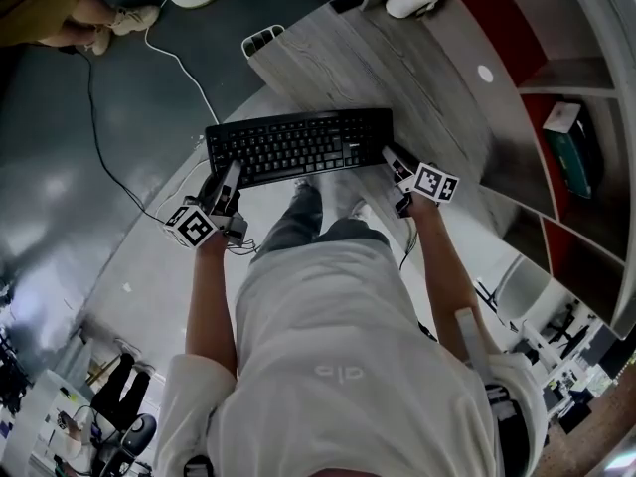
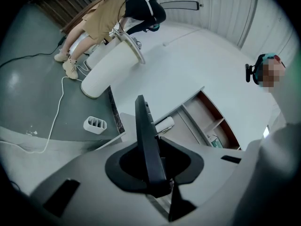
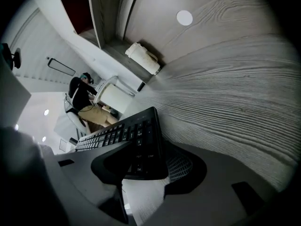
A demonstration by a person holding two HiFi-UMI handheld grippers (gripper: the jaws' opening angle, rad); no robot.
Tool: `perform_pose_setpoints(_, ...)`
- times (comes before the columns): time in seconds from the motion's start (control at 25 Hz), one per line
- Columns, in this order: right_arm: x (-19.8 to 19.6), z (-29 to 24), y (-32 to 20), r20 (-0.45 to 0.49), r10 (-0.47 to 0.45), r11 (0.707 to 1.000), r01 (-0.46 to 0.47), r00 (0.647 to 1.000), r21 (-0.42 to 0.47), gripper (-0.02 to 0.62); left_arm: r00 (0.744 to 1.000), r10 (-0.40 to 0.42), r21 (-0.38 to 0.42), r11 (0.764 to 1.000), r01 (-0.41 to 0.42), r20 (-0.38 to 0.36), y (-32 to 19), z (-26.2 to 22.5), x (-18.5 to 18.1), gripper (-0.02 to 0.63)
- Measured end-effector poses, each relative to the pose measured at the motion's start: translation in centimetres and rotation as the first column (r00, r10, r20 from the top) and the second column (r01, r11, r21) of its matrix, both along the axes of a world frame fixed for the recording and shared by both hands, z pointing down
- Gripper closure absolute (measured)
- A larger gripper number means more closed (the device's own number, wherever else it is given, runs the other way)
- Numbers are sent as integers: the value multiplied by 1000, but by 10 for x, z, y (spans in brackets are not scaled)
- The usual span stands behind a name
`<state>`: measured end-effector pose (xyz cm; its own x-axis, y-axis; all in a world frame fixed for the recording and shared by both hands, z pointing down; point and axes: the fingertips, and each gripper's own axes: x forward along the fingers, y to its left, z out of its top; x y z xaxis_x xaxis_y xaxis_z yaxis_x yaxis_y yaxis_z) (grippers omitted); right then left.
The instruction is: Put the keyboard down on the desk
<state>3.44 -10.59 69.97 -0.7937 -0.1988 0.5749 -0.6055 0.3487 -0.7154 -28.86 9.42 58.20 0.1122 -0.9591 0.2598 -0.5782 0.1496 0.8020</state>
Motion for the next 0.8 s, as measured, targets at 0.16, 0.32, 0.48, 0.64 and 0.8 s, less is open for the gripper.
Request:
perform_pose_setpoints(0.16, -1, 4, 0, -55, -20, 1000, 20, 998, 5, 384, 1000, -4, -2, 1000, 4, -28, 4, 19, -3, 506)
perform_pose_setpoints(0.32, -3, 4, -3, -98, -24, 1000, 26, 995, 16, 383, 998, -12, -20, 1000, 11, -60, 4, 31, -6, 506)
perform_pose_setpoints(0.48, -4, 6, -8, -158, -28, 998, 35, 987, 46, 377, 995, -20, -17, 1000, 19, -101, 3, 47, -7, 506)
perform_pose_setpoints(0.64, -5, 7, -13, -202, -47, 996, 62, 978, 68, 371, 990, -31, -13, 999, 29, -138, 0, 58, -9, 506)
perform_pose_setpoints(0.8, -3, 6, -17, -241, -43, 993, 68, 969, 95, 360, 987, -32, -32, 999, 27, -159, 0, 75, -10, 505)
